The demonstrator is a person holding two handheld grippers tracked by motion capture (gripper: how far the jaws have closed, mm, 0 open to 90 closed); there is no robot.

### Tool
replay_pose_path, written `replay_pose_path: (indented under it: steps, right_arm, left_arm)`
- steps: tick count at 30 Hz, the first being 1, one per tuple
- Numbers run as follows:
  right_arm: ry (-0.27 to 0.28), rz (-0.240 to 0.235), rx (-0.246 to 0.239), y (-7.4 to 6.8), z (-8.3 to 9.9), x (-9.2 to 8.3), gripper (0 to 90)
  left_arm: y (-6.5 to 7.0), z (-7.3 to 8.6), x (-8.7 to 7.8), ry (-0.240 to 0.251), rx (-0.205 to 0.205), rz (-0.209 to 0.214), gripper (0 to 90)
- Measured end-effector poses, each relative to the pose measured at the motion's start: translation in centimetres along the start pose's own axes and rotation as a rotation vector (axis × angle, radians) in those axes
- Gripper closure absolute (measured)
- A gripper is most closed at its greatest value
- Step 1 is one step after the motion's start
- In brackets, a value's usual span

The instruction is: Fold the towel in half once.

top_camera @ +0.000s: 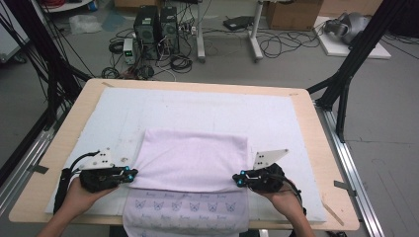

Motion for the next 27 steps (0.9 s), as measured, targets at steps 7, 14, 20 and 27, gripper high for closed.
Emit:
replay_pose_path:
  steps: [7, 14, 20, 27]
  right_arm:
    - [0.003, -0.06, 0.016, -3.0, 1.3, -0.7, 87.8]
    - [0.008, -0.042, 0.054, -2.0, 1.5, -1.3, 70.3]
    - [0.022, 0.055, 0.103, 3.1, 0.1, -0.6, 57.7]
    - [0.018, 0.131, 0.137, 8.2, -1.2, 0.4, 51.1]
  left_arm:
    - [3.0, 1.5, -1.4, -0.016, 0.02, 0.02, 88.1]
    - [1.8, 0.3, -0.8, 0.01, 0.012, -0.015, 71.3]
    - [-2.2, -1.2, 1.1, 0.009, -0.004, -0.083, 65.0]
    - [-6.3, -3.6, 3.4, 0.024, -0.048, -0.122, 62.4]
Point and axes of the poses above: each handheld gripper's, and its own axes: x roughly forward along the jaws, z roughly out of its underside, y roughly to its right, the point moved 7 cm from there along x, roughly forward along the jaws, and after that the axes turned 1 degree about -y, right-handed, at the moved point
